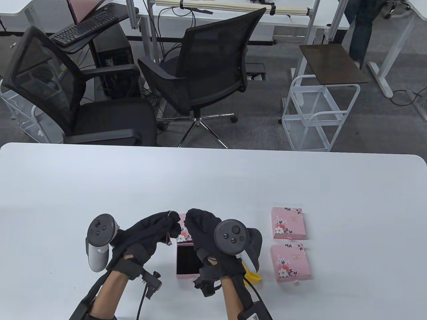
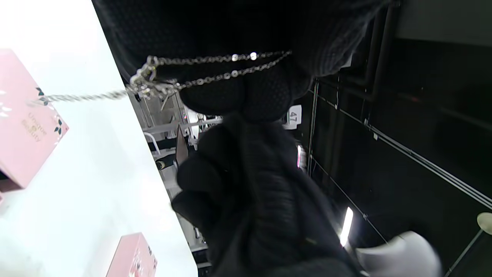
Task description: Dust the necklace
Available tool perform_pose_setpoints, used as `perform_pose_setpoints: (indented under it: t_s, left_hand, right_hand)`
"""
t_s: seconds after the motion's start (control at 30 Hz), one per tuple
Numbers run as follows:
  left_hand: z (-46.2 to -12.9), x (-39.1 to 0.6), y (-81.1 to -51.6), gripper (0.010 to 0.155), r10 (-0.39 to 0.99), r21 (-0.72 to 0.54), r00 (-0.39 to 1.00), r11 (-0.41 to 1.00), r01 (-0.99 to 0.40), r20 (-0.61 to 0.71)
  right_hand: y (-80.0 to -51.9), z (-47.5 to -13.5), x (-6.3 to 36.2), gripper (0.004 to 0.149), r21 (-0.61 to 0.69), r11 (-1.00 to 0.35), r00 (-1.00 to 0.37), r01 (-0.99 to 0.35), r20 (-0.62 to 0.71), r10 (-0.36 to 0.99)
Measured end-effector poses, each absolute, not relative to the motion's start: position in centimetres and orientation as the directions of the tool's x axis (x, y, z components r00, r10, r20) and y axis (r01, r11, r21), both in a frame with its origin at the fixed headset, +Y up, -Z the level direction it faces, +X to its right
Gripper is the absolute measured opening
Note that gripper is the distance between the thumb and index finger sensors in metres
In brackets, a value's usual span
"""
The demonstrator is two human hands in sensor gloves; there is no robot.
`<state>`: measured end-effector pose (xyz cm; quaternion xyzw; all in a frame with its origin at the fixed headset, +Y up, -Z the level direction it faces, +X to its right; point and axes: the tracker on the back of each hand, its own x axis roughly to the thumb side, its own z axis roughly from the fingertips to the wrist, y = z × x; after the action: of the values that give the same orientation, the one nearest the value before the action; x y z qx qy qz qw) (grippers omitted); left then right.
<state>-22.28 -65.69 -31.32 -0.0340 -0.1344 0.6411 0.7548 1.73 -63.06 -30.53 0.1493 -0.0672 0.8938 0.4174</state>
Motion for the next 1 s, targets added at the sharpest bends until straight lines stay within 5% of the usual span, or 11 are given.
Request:
perform_pose_setpoints:
  t_s: [0.27, 0.5, 0.63, 1.0]
  left_hand:
    - [-31.1, -22.5, -65.9, 0.039, 0.986, -0.159, 0.099, 0.119, -0.98, 0.133]
    - [-30.9, -21.6, -65.9, 0.04, 0.99, -0.207, 0.066, 0.09, -0.974, 0.122]
    - [-30.9, -21.7, -65.9, 0.04, 0.986, -0.195, 0.093, 0.119, -0.974, 0.135]
    - [-30.7, -26.1, -63.9, 0.038, 0.94, 0.108, 0.27, 0.253, -0.962, 0.206]
  right_hand:
    - [-62.0, -29.2, 0.0, 0.04, -0.028, -0.699, -0.658, -0.715, 0.364, 0.659]
    - [-63.0, -28.7, -2.6, 0.057, -0.035, -0.742, -0.698, -0.67, 0.37, 0.613]
    - [-63.7, -28.5, -3.2, 0.036, -0.191, -0.72, -0.73, -0.667, 0.362, 0.58]
    - [-65.2, -29.4, -4.6, 0.035, 0.087, -0.825, -0.754, -0.558, 0.363, 0.548]
